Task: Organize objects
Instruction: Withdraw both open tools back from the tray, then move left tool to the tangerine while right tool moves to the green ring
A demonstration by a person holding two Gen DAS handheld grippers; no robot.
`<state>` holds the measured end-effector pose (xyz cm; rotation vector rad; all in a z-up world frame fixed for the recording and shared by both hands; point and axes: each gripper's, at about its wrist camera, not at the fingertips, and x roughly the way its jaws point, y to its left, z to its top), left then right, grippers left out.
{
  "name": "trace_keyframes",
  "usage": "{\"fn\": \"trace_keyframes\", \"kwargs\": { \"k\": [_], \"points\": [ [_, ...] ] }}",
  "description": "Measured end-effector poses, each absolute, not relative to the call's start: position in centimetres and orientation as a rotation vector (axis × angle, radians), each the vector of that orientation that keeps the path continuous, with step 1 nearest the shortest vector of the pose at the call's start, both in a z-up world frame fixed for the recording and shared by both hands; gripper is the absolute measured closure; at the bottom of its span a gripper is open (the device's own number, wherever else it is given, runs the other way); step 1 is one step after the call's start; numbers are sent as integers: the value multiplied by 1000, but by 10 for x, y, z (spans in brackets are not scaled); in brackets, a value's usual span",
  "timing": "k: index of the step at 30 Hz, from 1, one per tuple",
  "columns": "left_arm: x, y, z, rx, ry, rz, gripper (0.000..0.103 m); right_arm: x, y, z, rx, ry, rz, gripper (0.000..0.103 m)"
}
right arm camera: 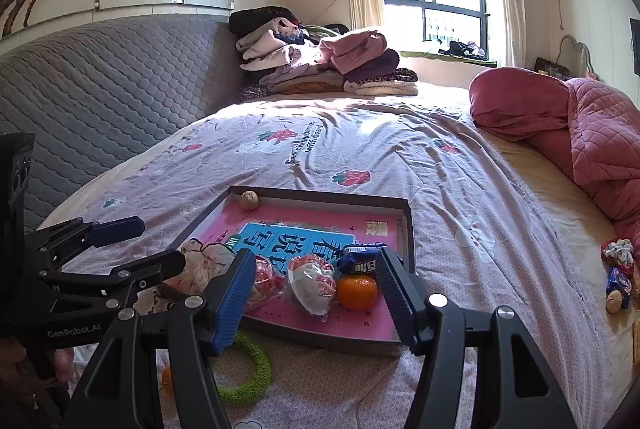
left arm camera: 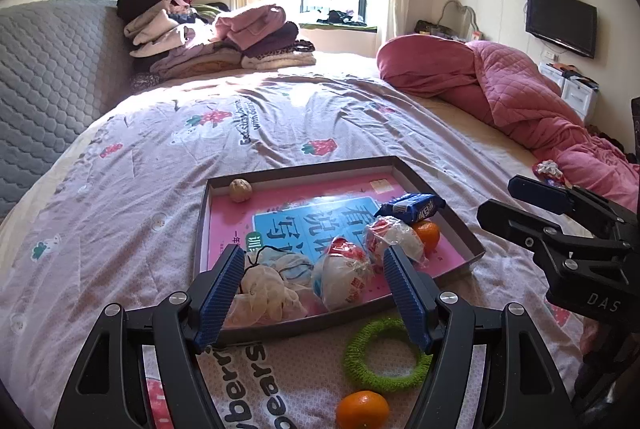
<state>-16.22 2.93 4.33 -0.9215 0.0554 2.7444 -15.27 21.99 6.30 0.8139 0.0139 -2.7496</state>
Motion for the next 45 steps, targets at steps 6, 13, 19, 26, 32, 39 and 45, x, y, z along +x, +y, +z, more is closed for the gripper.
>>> {"fn": "trace_keyframes", "kwargs": {
  "k": [6,13,19,26,32,39,45],
  "points": [
    [-155,28,45,-914,52,2753,30,-141,218,61,810,20,-2745,41],
    [-147,29,39,-940,46,2748,29,-133,219,54,831,12,-2737,41],
    [-140,26,32,-969,40,2748,30,-127,220,52,840,5,-2736,41],
    [-130,21,23,-1010,29,2738,30,-121,215,48,848,18,-2729,41],
    [-123,15,19,-1027,26,2740,30,-119,210,43,866,32,-2711,41],
    [-117,12,10,-1073,28,2730,30,-117,207,37,886,42,-2696,41],
    [-114,13,8,-1088,38,2723,30,-116,206,33,903,41,-2687,41]
  ]
}}
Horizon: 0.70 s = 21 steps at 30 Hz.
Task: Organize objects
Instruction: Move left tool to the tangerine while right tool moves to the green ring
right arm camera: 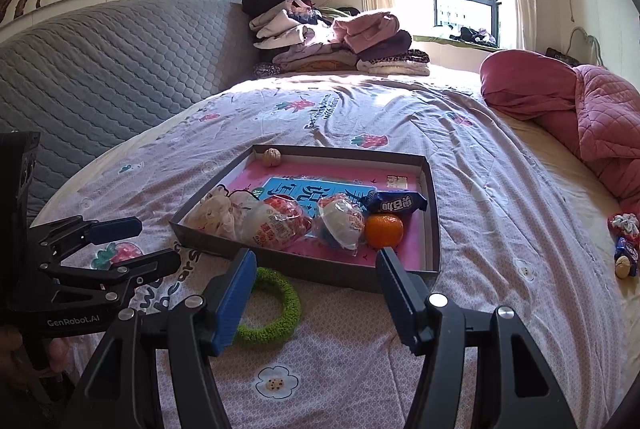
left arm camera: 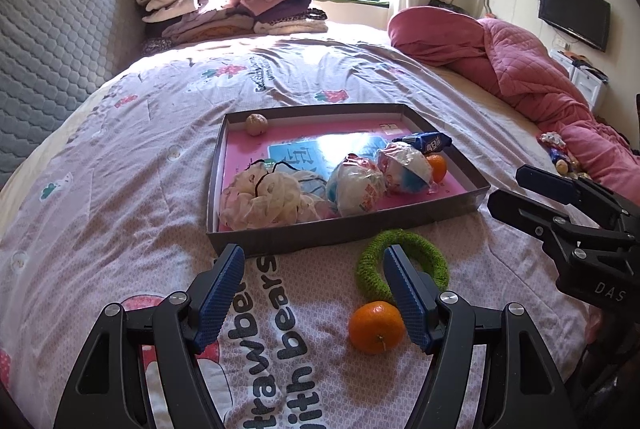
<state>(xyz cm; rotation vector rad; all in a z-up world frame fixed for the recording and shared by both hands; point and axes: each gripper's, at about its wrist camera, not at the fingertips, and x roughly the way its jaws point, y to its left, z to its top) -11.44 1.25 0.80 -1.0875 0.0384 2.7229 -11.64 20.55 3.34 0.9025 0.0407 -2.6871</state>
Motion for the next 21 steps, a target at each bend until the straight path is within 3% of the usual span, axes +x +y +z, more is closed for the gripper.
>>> {"fn": "trace_keyframes", "kwargs": {
  "k": [21],
  "points": [
    [-99,22,-19,-1185,74,2642,29,-126,190,2,1018,92,-2613,41]
  ]
}}
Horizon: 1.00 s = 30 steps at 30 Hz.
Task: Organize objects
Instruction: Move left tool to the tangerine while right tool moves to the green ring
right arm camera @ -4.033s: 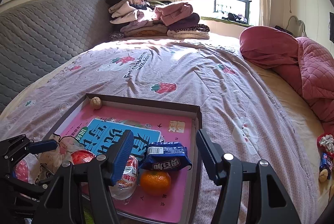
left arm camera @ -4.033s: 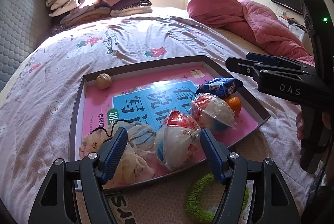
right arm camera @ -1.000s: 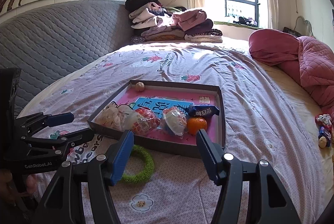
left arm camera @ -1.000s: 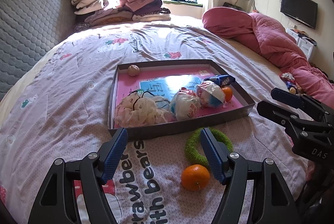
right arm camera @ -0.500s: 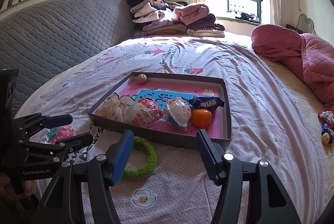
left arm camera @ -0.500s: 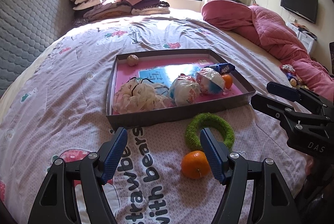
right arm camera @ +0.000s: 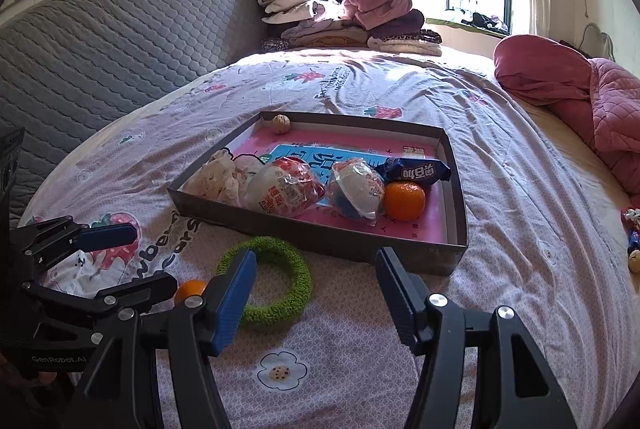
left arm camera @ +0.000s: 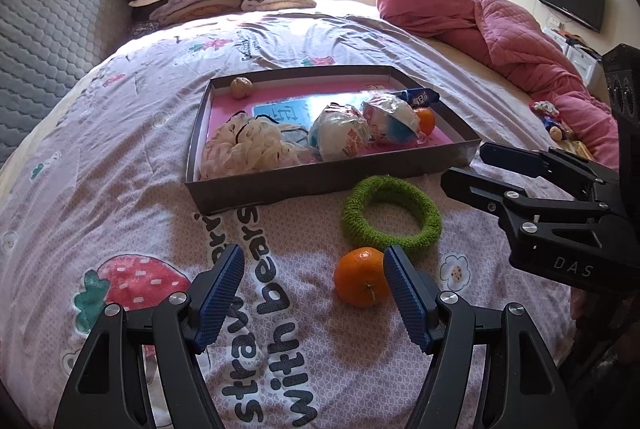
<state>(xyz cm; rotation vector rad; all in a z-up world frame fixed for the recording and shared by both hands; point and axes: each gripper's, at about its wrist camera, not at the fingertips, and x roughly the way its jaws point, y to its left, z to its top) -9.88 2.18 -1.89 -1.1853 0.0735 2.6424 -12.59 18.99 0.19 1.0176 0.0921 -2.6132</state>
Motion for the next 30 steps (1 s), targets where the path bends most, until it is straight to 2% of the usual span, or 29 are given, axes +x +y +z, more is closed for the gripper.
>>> {"fn": "trace_keyframes", "kwargs": {
  "k": [15,28,30],
  "points": [
    [-93,43,-43,-1239,148,2555,30,-136,188,-22,1112,83,-2569,41],
    [-102,42,-54,-1244,72,2550,30,-153,174,-36,1154,117,-2545,41],
    [-104,41,-55,-1248,55,2552,35,-156,172,-40,1172,123,-2532,41]
  ]
}}
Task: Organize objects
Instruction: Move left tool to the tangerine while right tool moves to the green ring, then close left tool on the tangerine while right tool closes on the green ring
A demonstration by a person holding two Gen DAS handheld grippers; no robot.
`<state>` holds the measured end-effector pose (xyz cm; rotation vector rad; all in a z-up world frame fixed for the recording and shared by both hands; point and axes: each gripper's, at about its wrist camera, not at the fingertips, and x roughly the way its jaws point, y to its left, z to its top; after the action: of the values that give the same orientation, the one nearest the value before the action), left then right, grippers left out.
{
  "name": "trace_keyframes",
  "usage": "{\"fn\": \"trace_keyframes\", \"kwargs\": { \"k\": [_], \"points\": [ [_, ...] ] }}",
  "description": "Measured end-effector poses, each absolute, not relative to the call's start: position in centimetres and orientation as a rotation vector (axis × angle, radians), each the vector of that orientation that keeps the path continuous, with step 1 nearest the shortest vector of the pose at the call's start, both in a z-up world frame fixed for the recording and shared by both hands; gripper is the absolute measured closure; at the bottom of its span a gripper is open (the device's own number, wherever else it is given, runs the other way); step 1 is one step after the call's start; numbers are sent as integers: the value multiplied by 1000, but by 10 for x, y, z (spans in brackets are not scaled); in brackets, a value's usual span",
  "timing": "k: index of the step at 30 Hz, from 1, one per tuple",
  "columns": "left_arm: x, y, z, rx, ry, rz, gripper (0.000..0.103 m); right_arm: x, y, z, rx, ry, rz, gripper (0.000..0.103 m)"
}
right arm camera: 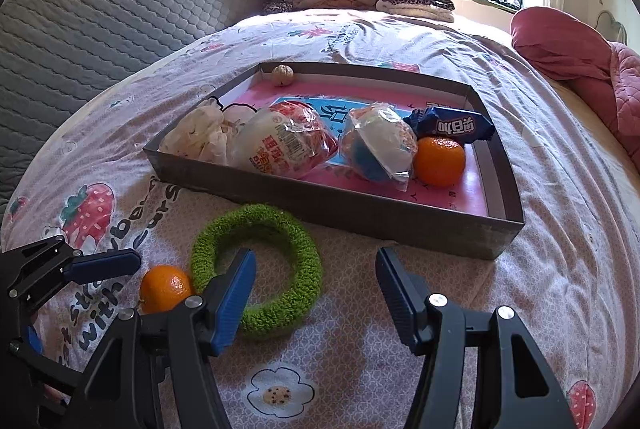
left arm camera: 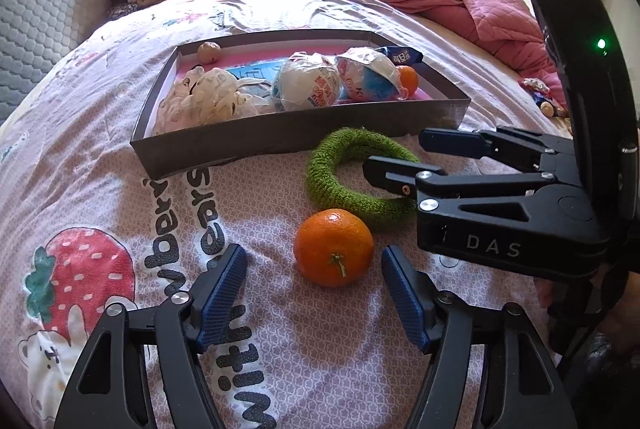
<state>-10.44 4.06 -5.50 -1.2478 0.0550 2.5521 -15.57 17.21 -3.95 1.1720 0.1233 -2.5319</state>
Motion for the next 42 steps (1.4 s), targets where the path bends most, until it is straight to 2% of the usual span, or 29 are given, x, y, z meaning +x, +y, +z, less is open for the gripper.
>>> {"fn": "trace_keyframes", "kwargs": {
  "k": [11,14,19,22,25,42],
  "points": [
    [-110,41,-58,-1231,43,2543,45,-164,166,-48,1200,149,-2500,43],
    [-110,44,-59,-1225,58,2545,50,-165,165,-49,1202,149,-2493,50],
    [-109,51,-61,-1216,102,2550,56,-164,164,-49,1198,163,-2494,73],
    [-109,53,-61,-1210,112,2548,61,-162,162,-48,1188,185,-2488,83],
    [-109,54,-61,-1205,115,2548,62,-160,161,-47,1180,198,-2489,87],
    [-108,43,-52,-1188,47,2540,63,-150,184,-28,1124,58,-2521,90]
  ]
}}
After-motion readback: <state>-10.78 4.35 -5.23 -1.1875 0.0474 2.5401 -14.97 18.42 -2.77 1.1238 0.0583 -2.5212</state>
